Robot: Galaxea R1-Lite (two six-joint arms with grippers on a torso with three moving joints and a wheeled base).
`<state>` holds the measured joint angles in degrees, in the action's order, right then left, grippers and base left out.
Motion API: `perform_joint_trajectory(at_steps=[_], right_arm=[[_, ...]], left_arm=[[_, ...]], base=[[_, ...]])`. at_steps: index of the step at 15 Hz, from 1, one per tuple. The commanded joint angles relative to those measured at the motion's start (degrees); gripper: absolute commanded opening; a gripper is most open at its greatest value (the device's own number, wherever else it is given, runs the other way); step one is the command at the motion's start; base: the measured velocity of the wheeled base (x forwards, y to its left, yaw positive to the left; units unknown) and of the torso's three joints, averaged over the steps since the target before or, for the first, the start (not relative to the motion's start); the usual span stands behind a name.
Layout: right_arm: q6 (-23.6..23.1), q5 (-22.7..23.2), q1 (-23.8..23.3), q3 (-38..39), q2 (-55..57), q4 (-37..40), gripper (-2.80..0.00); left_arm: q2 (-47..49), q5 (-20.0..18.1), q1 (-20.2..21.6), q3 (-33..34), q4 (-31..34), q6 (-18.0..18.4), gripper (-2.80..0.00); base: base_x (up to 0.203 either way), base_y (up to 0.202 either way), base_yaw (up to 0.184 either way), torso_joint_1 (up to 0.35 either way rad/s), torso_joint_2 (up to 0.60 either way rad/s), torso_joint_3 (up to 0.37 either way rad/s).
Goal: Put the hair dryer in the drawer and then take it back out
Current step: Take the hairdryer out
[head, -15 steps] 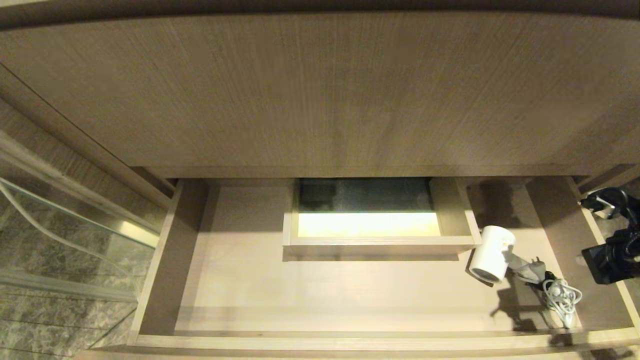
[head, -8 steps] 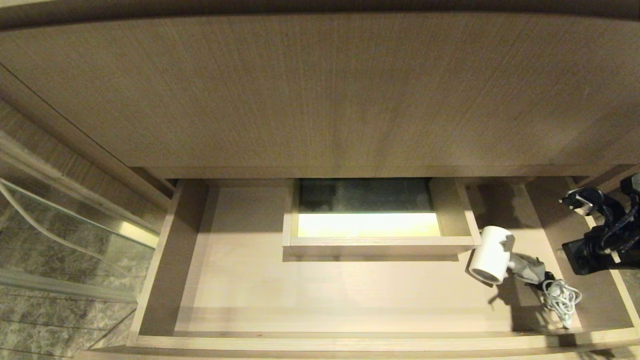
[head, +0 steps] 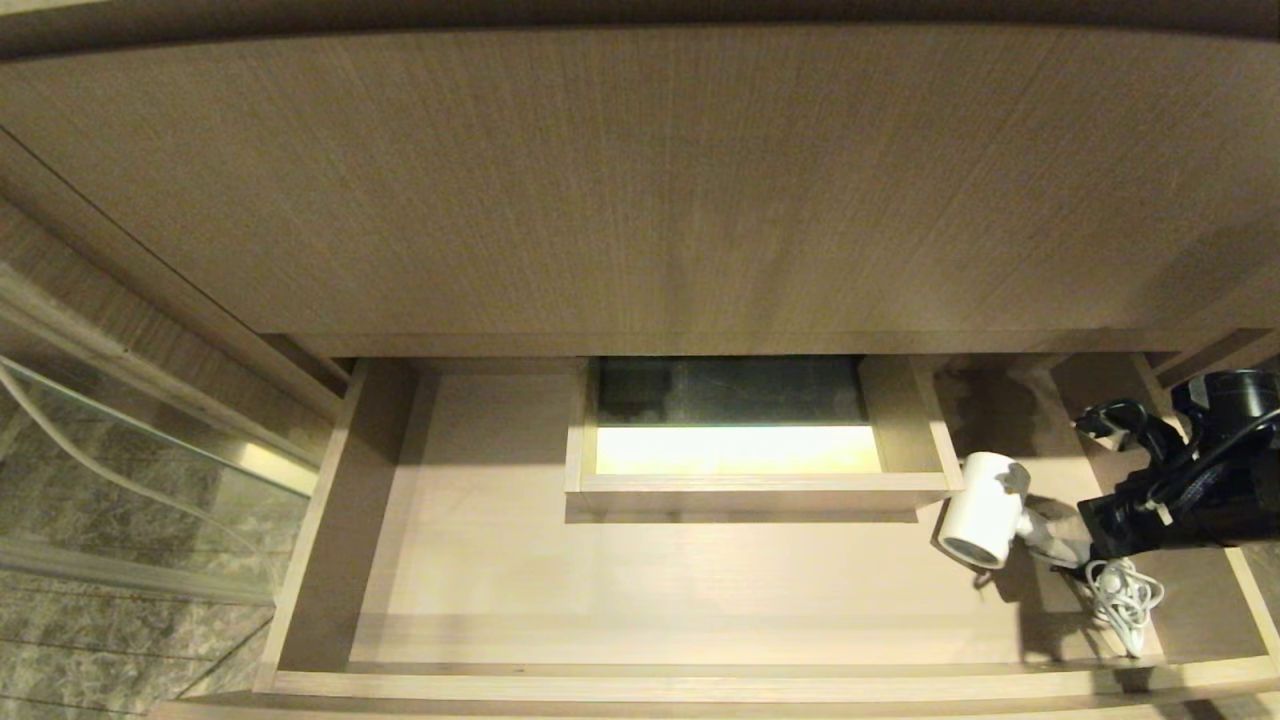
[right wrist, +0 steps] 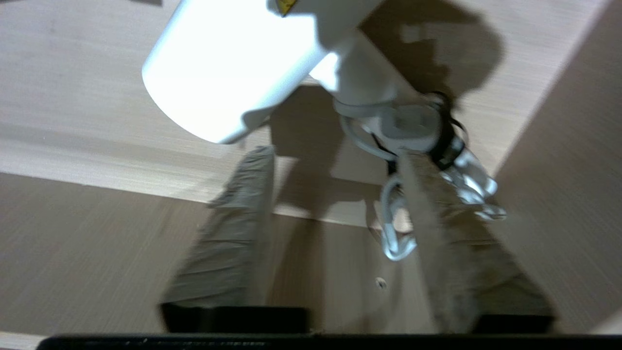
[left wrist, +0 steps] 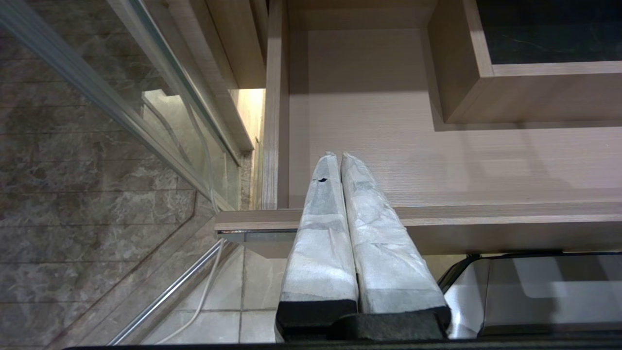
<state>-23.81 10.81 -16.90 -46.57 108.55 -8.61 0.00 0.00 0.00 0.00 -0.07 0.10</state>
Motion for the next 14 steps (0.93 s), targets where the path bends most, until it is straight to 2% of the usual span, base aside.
perform_joint_trajectory(at_steps=[1,2,3,4,5,7,8,9,10,12,14], right_arm=[[-1.4,0.8,-0.1,-0.9,2.4,0.3,0.0],[-1.5,0.8,-0.1,-0.9,2.4,0.3,0.0],[-4.2,3.5,-0.2,0.1,2.4,0.1,0.0],[-11.2,6.1,-0.5,0.8,2.7,0.2,0.0],[-16.0,8.5,-1.0,1.2,3.1,0.3,0.0],[-17.9,10.2,-1.4,1.4,3.5,0.4,0.0],[-20.6,10.9,-1.8,1.6,3.9,0.4,0.0],[-26.5,11.4,-2.3,1.8,4.5,0.4,0.0],[-29.8,11.8,-2.9,1.7,5.3,0.5,0.0],[-33.8,12.6,-4.2,0.3,6.3,0.7,0.0],[-35.0,12.7,-4.8,0.2,6.4,0.9,0.0]], left_arm=[[-0.1,0.0,0.0,0.0,0.0,0.0,-2.8],[-0.1,0.0,0.0,0.0,0.0,0.0,-2.8],[0.0,0.0,0.0,0.0,0.0,0.0,-2.8],[-0.1,0.0,0.0,0.0,0.0,0.0,-2.8],[0.0,0.0,0.0,0.0,0.0,0.0,-2.8],[0.0,0.0,0.0,0.0,0.0,0.0,-2.8],[-0.1,0.0,0.0,0.0,-0.1,0.0,-2.8],[0.0,0.0,0.0,0.0,-0.1,0.0,-2.8],[-0.1,0.0,0.0,0.0,0.0,0.0,-2.8],[-0.1,0.0,0.0,0.0,0.0,0.0,-2.8],[0.0,0.0,0.0,0.0,0.0,0.0,-2.8]], base=[[0.0,0.0,0.0,0.0,0.0,0.0],[0.0,0.0,0.0,0.0,0.0,0.0],[0.0,0.0,0.0,0.0,0.0,0.0],[0.0,0.0,0.0,0.0,0.0,0.0],[0.0,0.0,0.0,0.0,0.0,0.0],[0.0,0.0,0.0,0.0,0.0,0.0],[0.0,0.0,0.0,0.0,0.0,0.0],[0.0,0.0,0.0,0.0,0.0,0.0],[0.0,0.0,0.0,0.0,0.0,0.0],[0.0,0.0,0.0,0.0,0.0,0.0],[0.0,0.0,0.0,0.0,0.0,0.0]])
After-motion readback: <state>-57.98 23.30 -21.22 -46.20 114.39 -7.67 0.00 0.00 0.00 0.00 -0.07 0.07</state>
